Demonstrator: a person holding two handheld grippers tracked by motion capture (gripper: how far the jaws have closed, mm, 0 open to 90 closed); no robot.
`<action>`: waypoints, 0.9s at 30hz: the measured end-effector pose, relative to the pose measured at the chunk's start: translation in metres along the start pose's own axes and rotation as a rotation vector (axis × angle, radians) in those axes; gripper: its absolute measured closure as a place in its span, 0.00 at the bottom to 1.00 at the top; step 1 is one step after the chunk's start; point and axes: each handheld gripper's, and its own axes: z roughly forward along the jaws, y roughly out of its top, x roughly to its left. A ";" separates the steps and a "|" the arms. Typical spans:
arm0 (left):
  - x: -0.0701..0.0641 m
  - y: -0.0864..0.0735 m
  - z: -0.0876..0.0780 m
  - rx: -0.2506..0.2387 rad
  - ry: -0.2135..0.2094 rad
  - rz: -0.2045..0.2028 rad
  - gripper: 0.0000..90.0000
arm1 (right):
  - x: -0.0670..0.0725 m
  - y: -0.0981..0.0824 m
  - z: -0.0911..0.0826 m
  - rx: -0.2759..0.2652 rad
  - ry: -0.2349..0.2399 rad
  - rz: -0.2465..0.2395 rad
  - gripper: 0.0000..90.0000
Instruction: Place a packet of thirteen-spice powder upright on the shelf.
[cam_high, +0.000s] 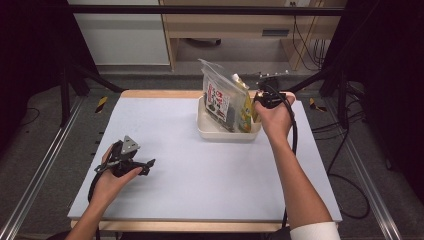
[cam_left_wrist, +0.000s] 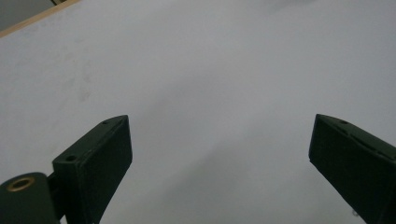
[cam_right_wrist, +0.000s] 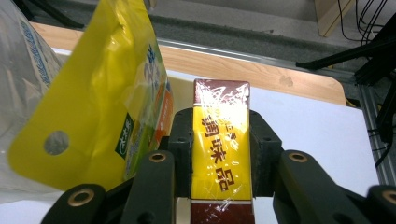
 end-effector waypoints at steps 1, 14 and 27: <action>0.000 0.000 0.000 0.000 0.001 0.002 0.07 | 0.000 0.000 0.001 0.002 -0.001 0.006 0.76; -0.002 0.000 0.002 0.003 -0.003 0.007 0.07 | 0.002 -0.004 0.014 0.023 -0.019 0.018 0.75; -0.004 0.002 0.001 -0.002 -0.007 0.020 0.07 | 0.001 -0.016 0.033 0.052 -0.008 0.057 0.72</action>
